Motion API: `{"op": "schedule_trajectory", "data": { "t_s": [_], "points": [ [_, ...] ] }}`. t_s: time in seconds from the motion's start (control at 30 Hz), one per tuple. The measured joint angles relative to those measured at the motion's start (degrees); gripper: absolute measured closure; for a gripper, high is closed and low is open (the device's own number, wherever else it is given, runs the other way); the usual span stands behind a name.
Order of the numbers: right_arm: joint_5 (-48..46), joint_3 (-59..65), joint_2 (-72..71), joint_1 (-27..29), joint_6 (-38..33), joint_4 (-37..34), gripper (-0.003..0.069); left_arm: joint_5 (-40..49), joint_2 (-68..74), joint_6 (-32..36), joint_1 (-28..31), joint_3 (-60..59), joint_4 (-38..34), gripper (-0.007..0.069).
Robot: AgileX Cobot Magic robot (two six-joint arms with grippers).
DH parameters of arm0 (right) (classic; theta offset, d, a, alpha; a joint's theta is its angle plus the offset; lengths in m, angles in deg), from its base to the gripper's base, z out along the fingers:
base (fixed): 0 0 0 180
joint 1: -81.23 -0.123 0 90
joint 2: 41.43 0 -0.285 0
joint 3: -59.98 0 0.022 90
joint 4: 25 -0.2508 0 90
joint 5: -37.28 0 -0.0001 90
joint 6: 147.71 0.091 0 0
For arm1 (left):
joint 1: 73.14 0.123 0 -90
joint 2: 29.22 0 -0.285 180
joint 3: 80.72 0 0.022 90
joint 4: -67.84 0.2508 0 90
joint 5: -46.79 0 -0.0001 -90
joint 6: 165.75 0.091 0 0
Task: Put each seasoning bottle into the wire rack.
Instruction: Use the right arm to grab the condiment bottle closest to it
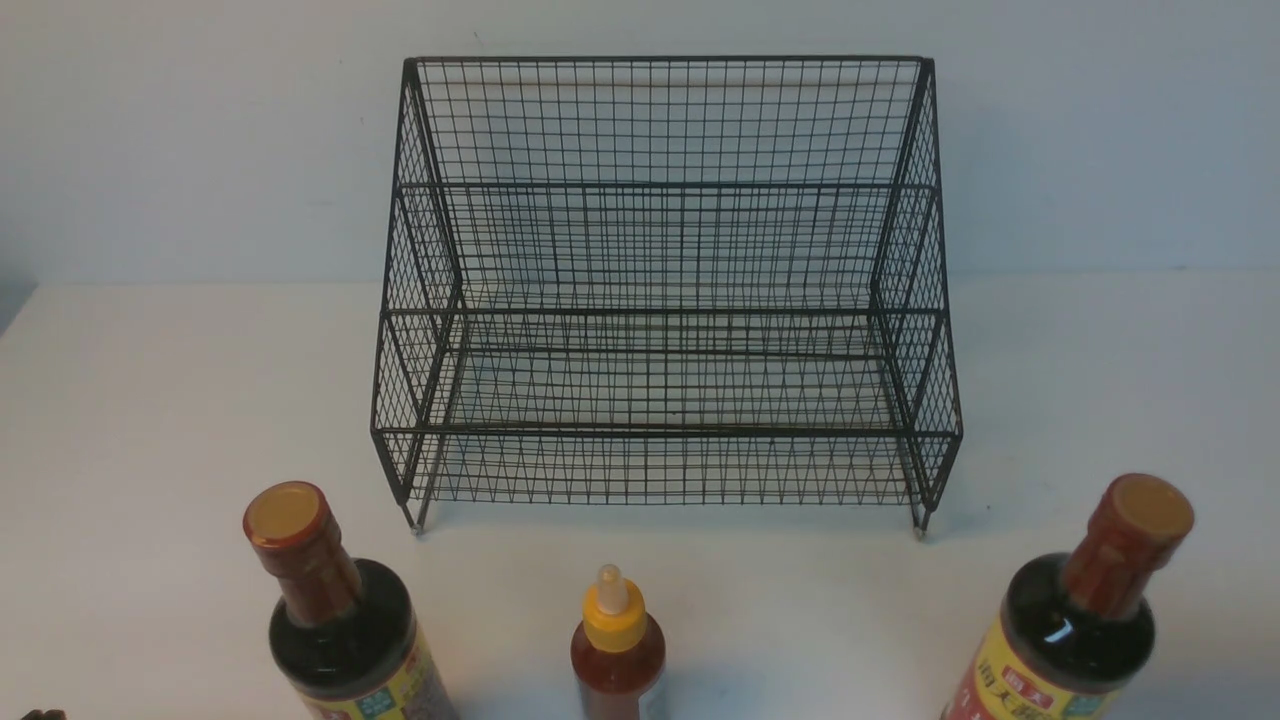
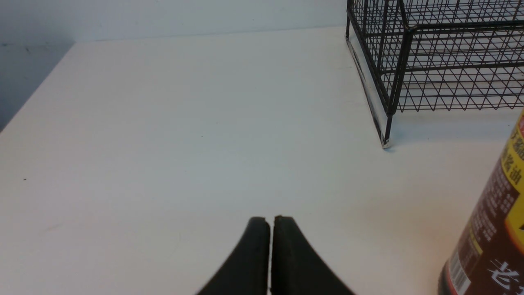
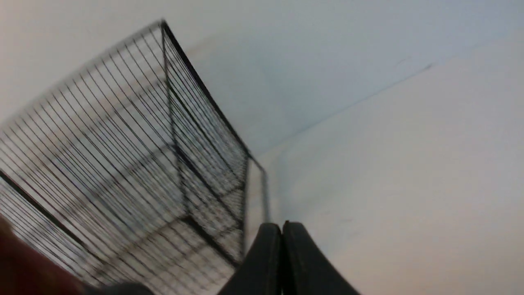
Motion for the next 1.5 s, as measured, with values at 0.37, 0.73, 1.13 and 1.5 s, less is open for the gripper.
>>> {"op": "schedule_trajectory", "data": {
  "t_s": [0.37,0.73,1.13,1.5],
  "points": [
    [-2.0,-3.97,0.0,0.0,-9.02,-19.77,0.0673,0.0,0.0,0.0,0.0,0.0,0.0,0.0629],
    [-37.52,-41.95,16.67,0.0,-32.49,-11.41,0.0673,0.0,0.0,0.0,0.0,0.0,0.0,0.0629],
    [-57.58,-53.78,40.09,0.0,-35.35,-10.39,0.05,0.0,0.0,0.0,0.0,0.0,0.0,0.0629],
    [-56.29,-53.78,48.73,-6.92,-34.1,-6.02,0.0336,0.0,0.0,0.0,0.0,0.0,0.0,0.0629]
  ]
}}
